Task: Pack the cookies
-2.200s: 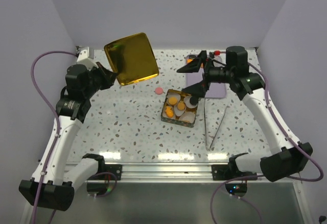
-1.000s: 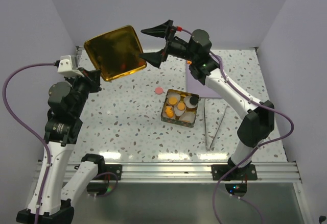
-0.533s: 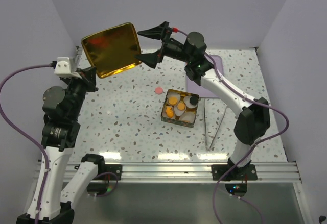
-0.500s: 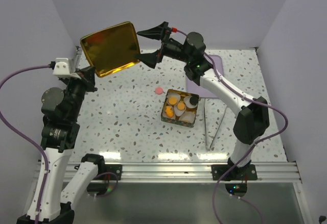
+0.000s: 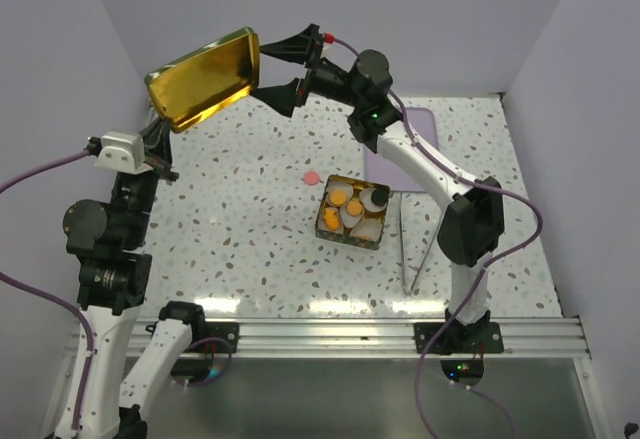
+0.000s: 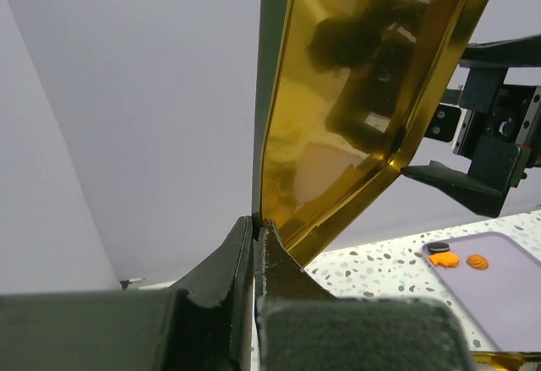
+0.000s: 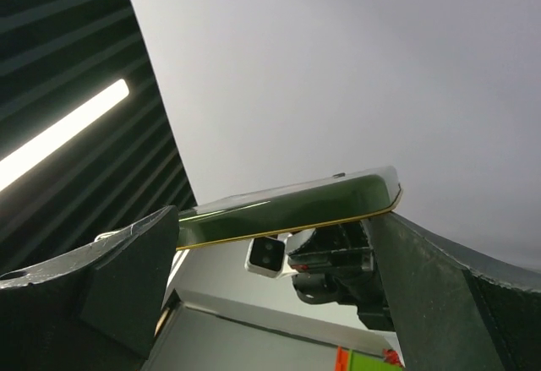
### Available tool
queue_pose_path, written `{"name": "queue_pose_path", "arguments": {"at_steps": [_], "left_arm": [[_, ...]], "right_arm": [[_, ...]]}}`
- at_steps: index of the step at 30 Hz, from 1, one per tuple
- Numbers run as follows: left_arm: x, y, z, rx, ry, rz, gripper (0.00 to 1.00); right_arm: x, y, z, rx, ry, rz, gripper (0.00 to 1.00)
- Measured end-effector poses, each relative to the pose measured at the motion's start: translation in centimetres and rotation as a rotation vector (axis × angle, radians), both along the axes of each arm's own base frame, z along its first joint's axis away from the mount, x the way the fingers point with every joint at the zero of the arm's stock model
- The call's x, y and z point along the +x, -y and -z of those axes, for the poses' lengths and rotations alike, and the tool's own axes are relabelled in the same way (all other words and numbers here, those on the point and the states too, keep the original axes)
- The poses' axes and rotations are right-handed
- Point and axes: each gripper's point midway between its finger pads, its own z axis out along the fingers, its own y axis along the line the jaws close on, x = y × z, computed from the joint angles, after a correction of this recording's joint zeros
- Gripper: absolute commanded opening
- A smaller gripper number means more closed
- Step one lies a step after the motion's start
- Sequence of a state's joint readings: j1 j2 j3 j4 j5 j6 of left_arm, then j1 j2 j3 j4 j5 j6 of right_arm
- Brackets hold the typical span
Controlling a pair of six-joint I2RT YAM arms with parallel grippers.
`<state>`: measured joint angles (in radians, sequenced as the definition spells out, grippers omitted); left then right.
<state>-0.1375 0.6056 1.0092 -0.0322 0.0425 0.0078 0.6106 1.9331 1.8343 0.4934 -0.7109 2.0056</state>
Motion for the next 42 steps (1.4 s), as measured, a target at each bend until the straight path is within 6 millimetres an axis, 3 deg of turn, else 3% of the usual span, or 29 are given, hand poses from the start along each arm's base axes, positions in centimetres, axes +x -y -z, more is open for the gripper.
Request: {"name": "queue_pose_path", "arguments": {"at_steps": [6, 10, 14, 18, 22, 26, 28, 31, 32, 35, 42], "left_arm": [[0.7, 0.0, -0.9, 0.032, 0.052, -0.011, 0.0], [1.7, 0.1, -1.1, 0.06, 0.065, -0.02, 0.0], [2.3, -0.1, -1.2, 0.097, 0.078, -0.038, 0.0], [2.6, -0.2, -1.5, 0.122, 0.092, -0.051, 0.0], [3.2, -0.2, -1.3, 0.133, 0.087, -0.059, 0.0], [4.2, -0.1, -0.5, 0.146, 0.057, -0.056, 0.01], [4.4, 0.2, -0.4, 0.15, 0.056, -0.044, 0.07], [4.2, 0.5, -0.3, 0.158, 0.054, -0.029, 0.3], [4.1, 0.6, -0.2, 0.159, 0.051, -0.019, 0.48], [3.8, 1.4, 0.1, 0.162, 0.044, 0.024, 0.67], [3.6, 2.7, 2.7, 0.185, -0.057, 0.105, 0.78]], "right_arm": [[-0.2, -0.6, -2.0, 0.026, 0.056, -0.03, 0.94], [-1.2, -1.0, -2.2, 0.025, 0.067, -0.063, 0.96], [-1.6, -1.2, -1.7, 0.015, 0.064, -0.081, 0.88], [-2.4, -1.2, -1.0, 0.0, 0.043, -0.097, 0.68], [-3.3, -0.7, -0.7, -0.008, 0.013, -0.102, 0.41], [-4.6, 0.3, -1.5, 0.006, 0.019, -0.101, 0.28], [-4.9, 0.6, -1.8, 0.014, 0.014, -0.087, 0.21], [-5.0, 0.8, -1.7, 0.018, 0.01, -0.075, 0.14], [-5.1, 0.8, -1.6, 0.021, 0.018, -0.074, 0.09], [-5.3, 0.5, -1.0, 0.027, 0.027, -0.065, 0.0], [-3.0, 2.2, -0.8, 0.068, 0.035, 0.034, 0.0]]}}
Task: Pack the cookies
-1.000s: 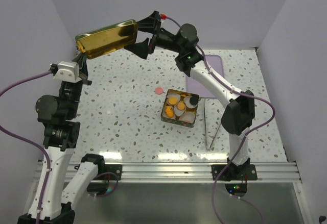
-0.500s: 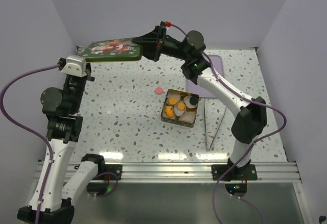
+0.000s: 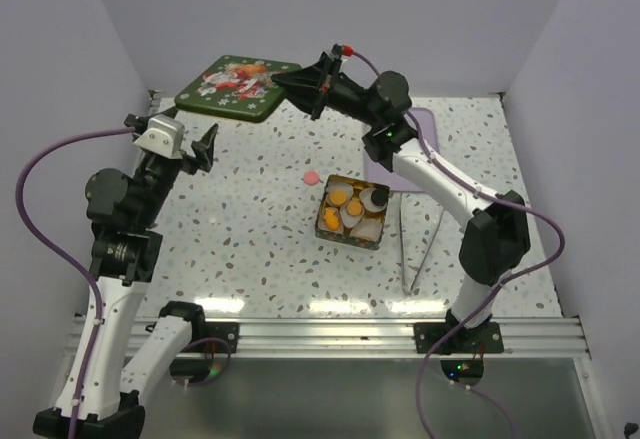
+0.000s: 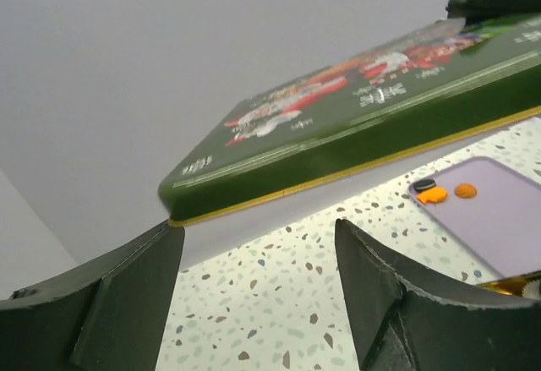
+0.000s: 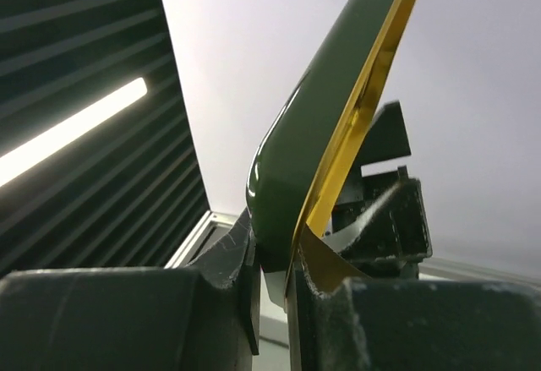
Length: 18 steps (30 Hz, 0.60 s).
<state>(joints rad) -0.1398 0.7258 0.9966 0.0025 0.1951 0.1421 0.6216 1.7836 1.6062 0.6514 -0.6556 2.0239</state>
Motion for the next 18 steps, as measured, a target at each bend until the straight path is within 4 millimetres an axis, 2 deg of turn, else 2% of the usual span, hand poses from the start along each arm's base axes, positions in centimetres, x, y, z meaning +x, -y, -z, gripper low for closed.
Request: {"name": "queue_pose_path", "arguments": {"at_steps": [3, 5, 7, 10, 12, 14, 16, 18], "left_arm": [[-0.4, 0.7, 0.8, 0.017, -0.035, 0.045, 0.82], [-0.9, 1.2, 1.0, 0.024, -0.053, 0.072, 0.86], [-1.4, 1.5, 1.0, 0.021, -0.067, 0.095, 0.88], [-2.2, 1.9, 1.0, -0.005, -0.097, 0.121, 0.92], [-2.6, 2.0, 0.8, -0.04, -0.118, 0.131, 0.96], [-2.5, 2.2, 0.6, -0.094, -0.164, 0.143, 0.96], [-1.6, 2.7, 0.2, -0.151, -0.228, 0.16, 0.92], [0.2, 3.7, 0.1, -0.215, -0.327, 0.191, 0.92]], "right_arm": [[2.1, 2.4, 0.2, -0.009, 0.003, 0.056, 0.0], [3.8, 4.6, 0.5, -0.018, 0.002, 0.109, 0.0], [5.6, 7.6, 1.4, -0.038, -0.007, 0.161, 0.0], [7.0, 11.9, 3.1, -0.082, -0.019, 0.2, 0.0], [6.8, 14.8, 5.2, -0.137, -0.07, 0.194, 0.0], [5.8, 16.7, 7.8, -0.211, -0.162, 0.174, 0.0], [3.8, 17.4, 10.5, -0.324, -0.242, 0.142, 0.0], [1.5, 17.7, 13.0, -0.456, -0.244, 0.125, 0.0]]}}
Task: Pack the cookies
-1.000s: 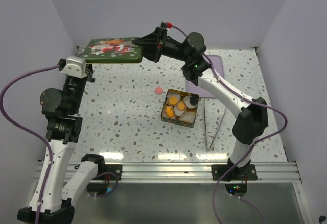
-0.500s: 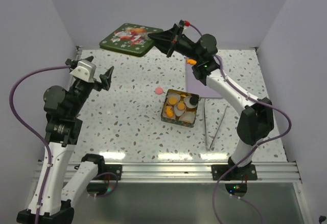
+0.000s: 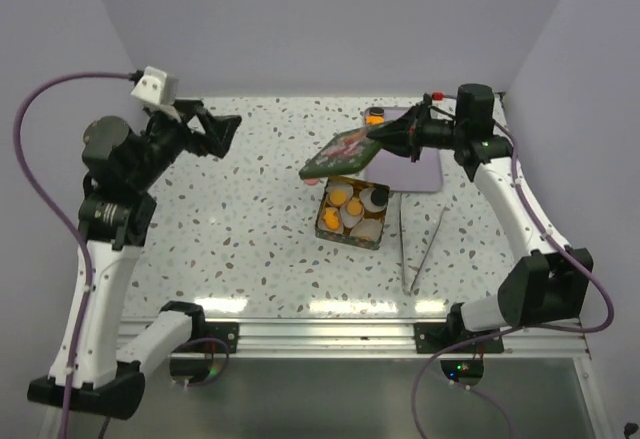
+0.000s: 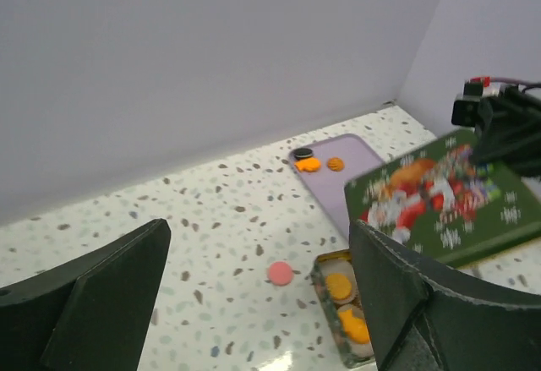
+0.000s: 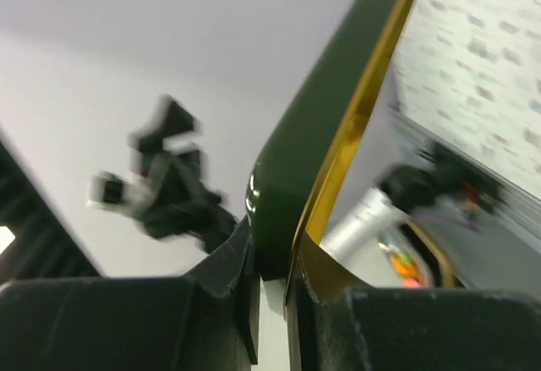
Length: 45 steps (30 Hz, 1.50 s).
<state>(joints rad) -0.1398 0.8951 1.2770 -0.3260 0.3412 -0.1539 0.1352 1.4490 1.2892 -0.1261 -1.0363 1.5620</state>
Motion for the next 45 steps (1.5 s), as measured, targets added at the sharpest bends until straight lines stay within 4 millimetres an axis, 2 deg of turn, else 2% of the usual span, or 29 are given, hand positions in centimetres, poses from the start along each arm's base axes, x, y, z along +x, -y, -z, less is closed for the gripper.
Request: {"name": "queue_pose_path", "arguments": {"at_steps": [2, 3, 5, 8, 9, 11, 15, 17, 20, 22, 27, 35, 45], "left_arm": [[2.1, 1.1, 0.7, -0.052, -0.086, 0.035, 0.92], [3.1, 1.8, 2.0, -0.085, -0.148, 0.056, 0.93], [4.7, 3.0, 6.0, -0.146, -0.294, 0.09, 0.93], [5.0, 4.3, 12.7, -0.219, -0.508, 0.127, 0.93], [4.8, 4.8, 14.9, -0.242, -0.582, 0.143, 0.93], [4.6, 5.6, 17.4, -0.268, -0.662, 0.172, 0.93], [4.8, 7.7, 21.2, -0.309, -0.764, 0.259, 0.94], [5.1, 8.5, 22.2, -0.324, -0.787, 0.293, 0.94], [6.1, 9.4, 23.7, -0.344, -0.818, 0.337, 0.94], [6.4, 9.9, 24.4, -0.356, -0.836, 0.36, 0.94], [7.2, 10.8, 25.4, -0.381, -0.839, 0.41, 0.89], [7.9, 12.1, 27.6, -0.417, -0.879, 0.479, 0.89], [8.1, 12.8, 28.3, -0.414, -0.868, 0.535, 0.88]], "right_arm": [[-2.7, 0.5, 2.7, -0.134, -0.008, -0.05, 0.0], [-4.0, 0.8, 4.1, -0.196, -0.005, -0.078, 0.0], [-6.4, 1.5, 6.6, -0.291, -0.018, -0.13, 0.0], [-9.5, 2.3, 9.3, -0.378, -0.032, -0.194, 0.0], [-10.2, 2.4, 9.7, -0.392, -0.029, -0.213, 0.0], [-11.0, 2.4, 10.2, -0.403, -0.018, -0.241, 0.0], [-10.9, 1.6, 9.9, -0.377, 0.057, -0.278, 0.0], [-10.2, 1.4, 9.3, -0.378, 0.103, -0.291, 0.0], [-7.9, 1.0, 8.1, -0.392, 0.207, -0.303, 0.0], [-6.8, 0.9, 8.0, -0.401, 0.252, -0.31, 0.0], [-5.2, 0.9, 10.4, -0.436, 0.278, -0.315, 0.0], [-4.8, 0.8, 15.7, -0.431, 0.23, -0.312, 0.0], [-4.1, 1.1, 18.5, -0.325, 0.226, -0.297, 0.0]]}}
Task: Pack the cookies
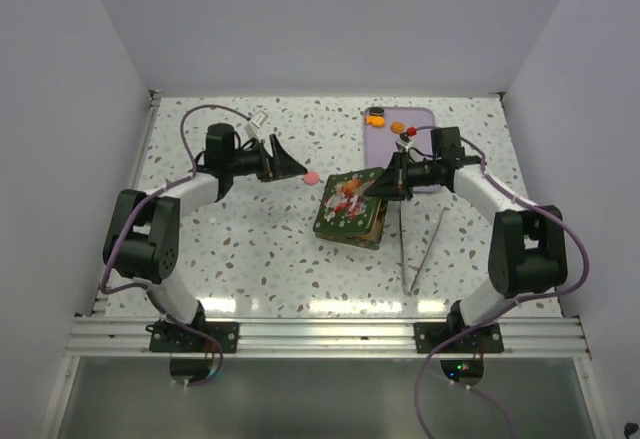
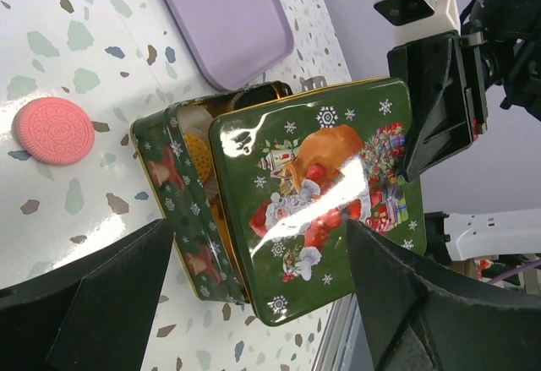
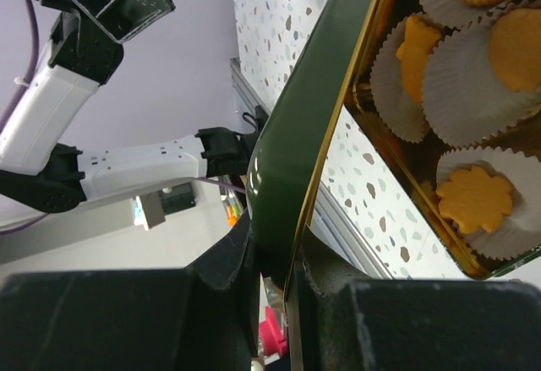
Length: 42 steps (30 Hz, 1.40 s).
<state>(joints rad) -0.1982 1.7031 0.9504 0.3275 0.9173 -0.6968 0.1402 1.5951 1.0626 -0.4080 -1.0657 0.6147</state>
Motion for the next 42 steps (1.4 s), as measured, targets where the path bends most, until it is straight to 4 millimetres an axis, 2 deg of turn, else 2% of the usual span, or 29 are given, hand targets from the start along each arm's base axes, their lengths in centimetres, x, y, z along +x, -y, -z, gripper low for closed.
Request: {"name": "queue_pose_path", "arguments": {"at_steps": [13, 16, 17, 21, 25, 32, 42], "left_arm": [[-0.5, 1.0, 3.2, -0.015, -0.08, 0.075, 0.88], [-0.9, 1.7, 3.7, -0.018, -0.095, 0.105, 0.88], [-1.0, 2.0, 3.8, -0.019, -0.099, 0.115, 0.88], [-1.5, 3.1, 4.5, -0.009, -0.103, 0.157, 0.88], [-2.1, 3.9, 5.2, 0.003, -0.115, 0.187, 0.88], [-2.5, 4.5, 5.7, 0.01, -0.122, 0.205, 0.88], [-2.1, 4.7, 5.7, 0.011, -0.12, 0.206, 0.86]], "right_arm": [[1.6, 3.2, 4.6, 0.039, -0.121, 0.038, 0.0], [1.5, 3.6, 5.5, 0.03, -0.153, 0.045, 0.05], [1.5, 3.6, 5.8, 0.026, -0.161, 0.043, 0.07], [1.3, 3.8, 7.2, -0.011, -0.203, 0.039, 0.4], [1.2, 4.4, 9.2, -0.087, -0.208, 0.043, 0.53], [1.7, 4.6, 8.9, -0.126, -0.19, 0.034, 0.54], [1.4, 6.7, 10.3, -0.325, -0.22, 0.043, 0.57]]}}
